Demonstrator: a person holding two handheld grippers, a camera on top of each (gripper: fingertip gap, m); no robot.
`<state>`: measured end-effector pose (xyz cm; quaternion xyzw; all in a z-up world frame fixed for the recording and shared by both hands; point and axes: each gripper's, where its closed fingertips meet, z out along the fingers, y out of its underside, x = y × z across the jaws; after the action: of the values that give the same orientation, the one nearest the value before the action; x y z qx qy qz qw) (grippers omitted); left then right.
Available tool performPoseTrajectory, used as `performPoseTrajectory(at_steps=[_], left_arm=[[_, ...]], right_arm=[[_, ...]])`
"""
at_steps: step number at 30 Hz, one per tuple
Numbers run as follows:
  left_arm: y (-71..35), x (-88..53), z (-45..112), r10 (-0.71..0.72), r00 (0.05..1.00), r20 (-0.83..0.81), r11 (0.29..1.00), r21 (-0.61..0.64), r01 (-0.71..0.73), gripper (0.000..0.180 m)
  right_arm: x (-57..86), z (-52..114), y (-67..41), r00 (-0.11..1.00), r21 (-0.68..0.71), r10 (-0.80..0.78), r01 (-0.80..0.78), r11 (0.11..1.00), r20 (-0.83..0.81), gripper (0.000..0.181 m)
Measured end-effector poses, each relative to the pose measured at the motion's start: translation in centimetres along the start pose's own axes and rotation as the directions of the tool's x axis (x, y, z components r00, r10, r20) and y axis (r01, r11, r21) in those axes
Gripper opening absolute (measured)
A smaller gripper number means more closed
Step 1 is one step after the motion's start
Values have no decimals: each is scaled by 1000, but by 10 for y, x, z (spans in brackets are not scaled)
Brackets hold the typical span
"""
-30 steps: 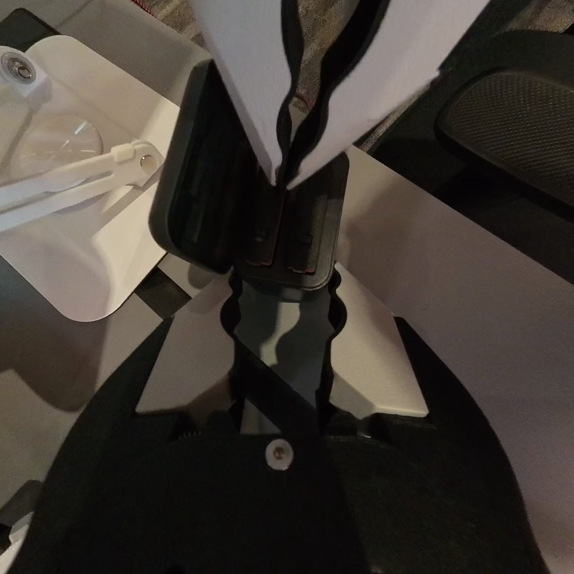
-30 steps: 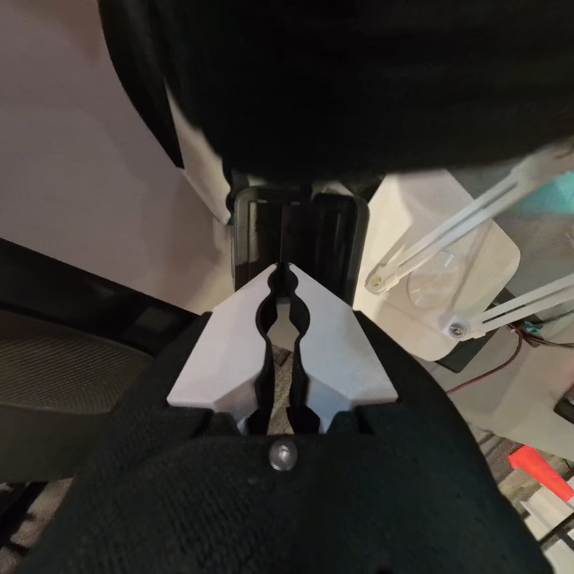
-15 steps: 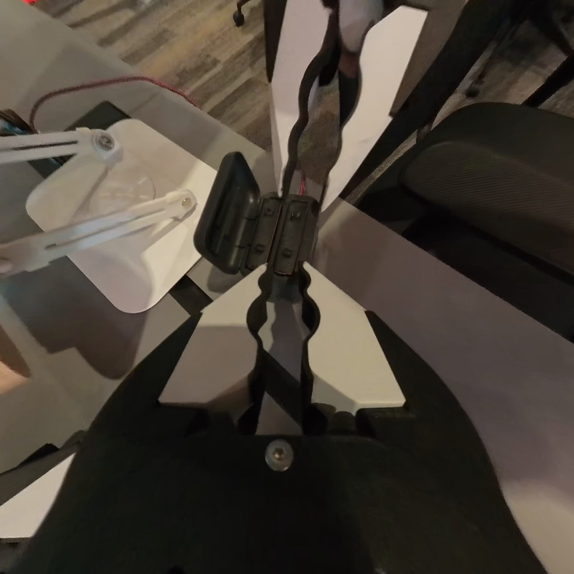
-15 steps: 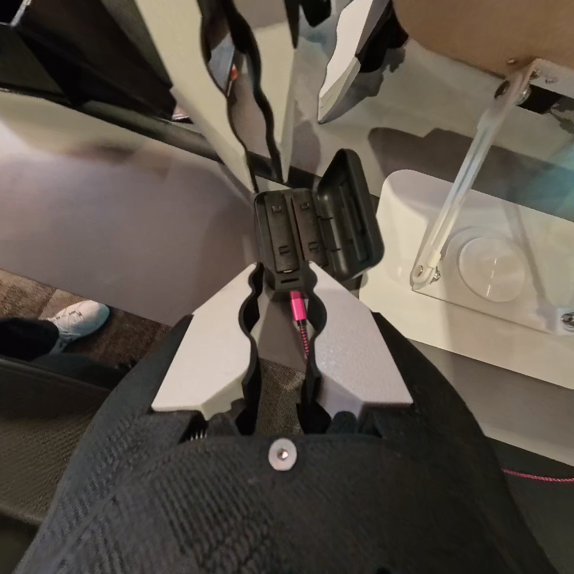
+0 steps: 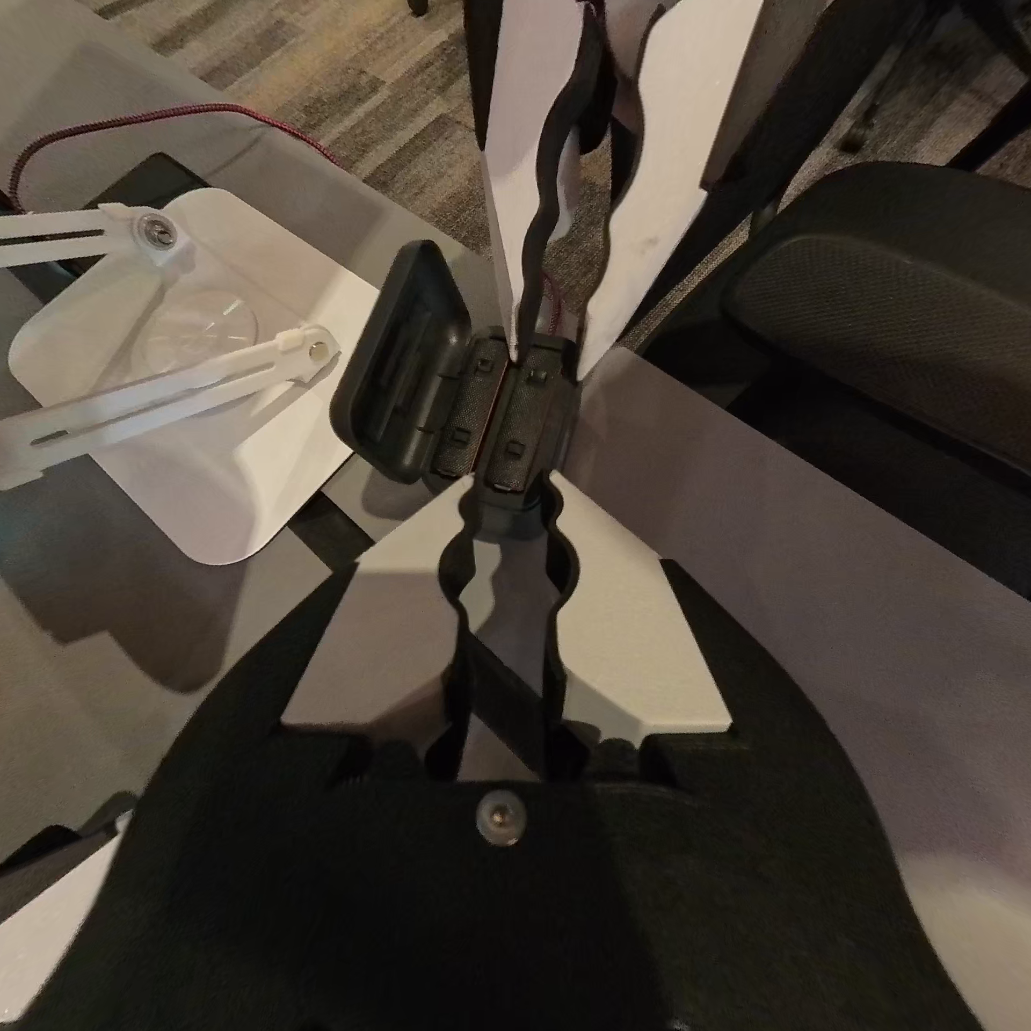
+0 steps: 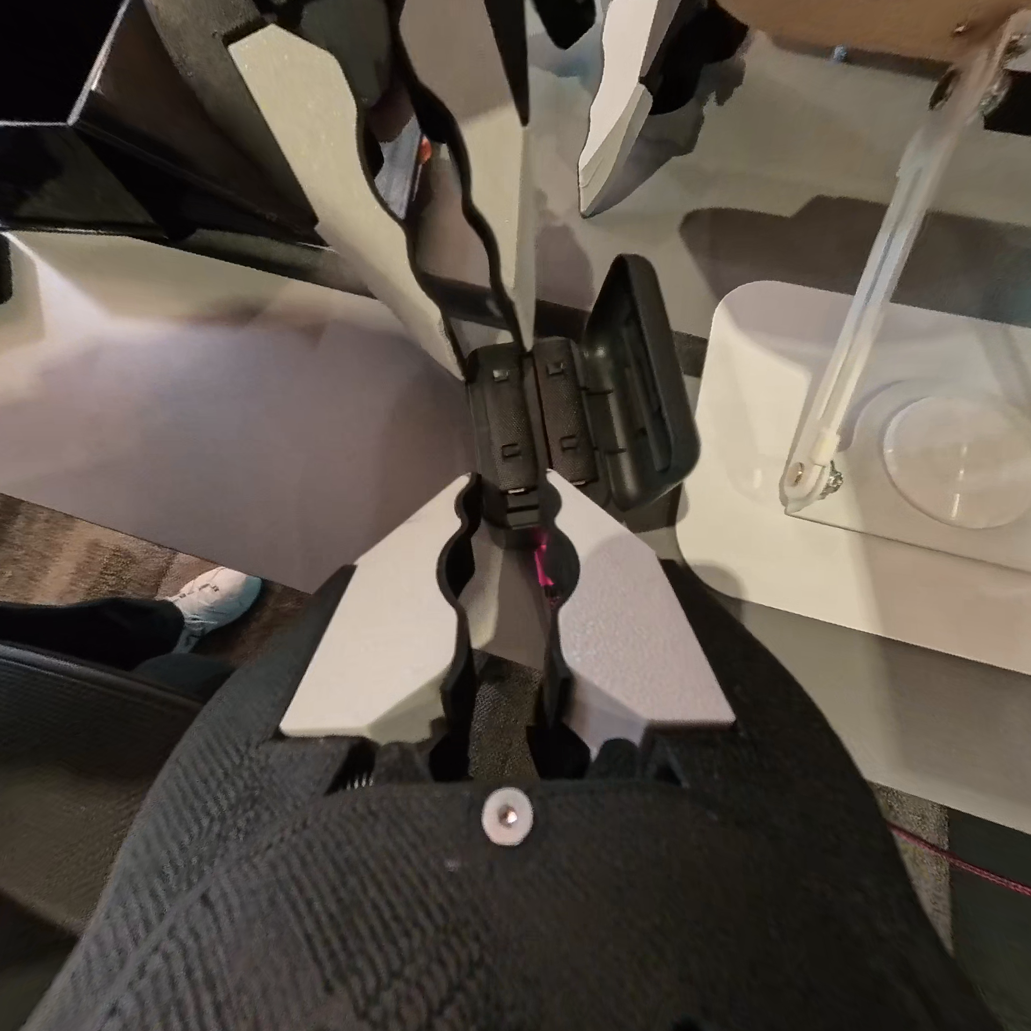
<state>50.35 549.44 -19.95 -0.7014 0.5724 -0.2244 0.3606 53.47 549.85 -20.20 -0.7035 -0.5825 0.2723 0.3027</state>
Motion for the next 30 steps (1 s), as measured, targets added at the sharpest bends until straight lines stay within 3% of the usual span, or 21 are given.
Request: performPoseTrajectory(at_steps=[14, 22, 27, 30], left_arm=[[-4, 1, 2, 3, 999, -47, 998, -57, -5, 13], [-21, -3, -10, -21, 999, -46, 1000, -7, 21, 13], [-20, -1, -10, -17, 999, -45, 1000, -11, 16, 13], [-20, 1, -11, -12, 999, -44, 1000, -5, 12, 13]], right_arm=[[1, -2, -2, 1000, 14, -24, 24, 1000, -3, 13], [2, -17, -18, 1000, 80, -19, 19, 997, -8, 13], [-3, 0, -10, 999, 6, -42, 42, 999, 3, 29], [1, 0, -17, 995, 25, -87, 88, 996, -53, 16]])
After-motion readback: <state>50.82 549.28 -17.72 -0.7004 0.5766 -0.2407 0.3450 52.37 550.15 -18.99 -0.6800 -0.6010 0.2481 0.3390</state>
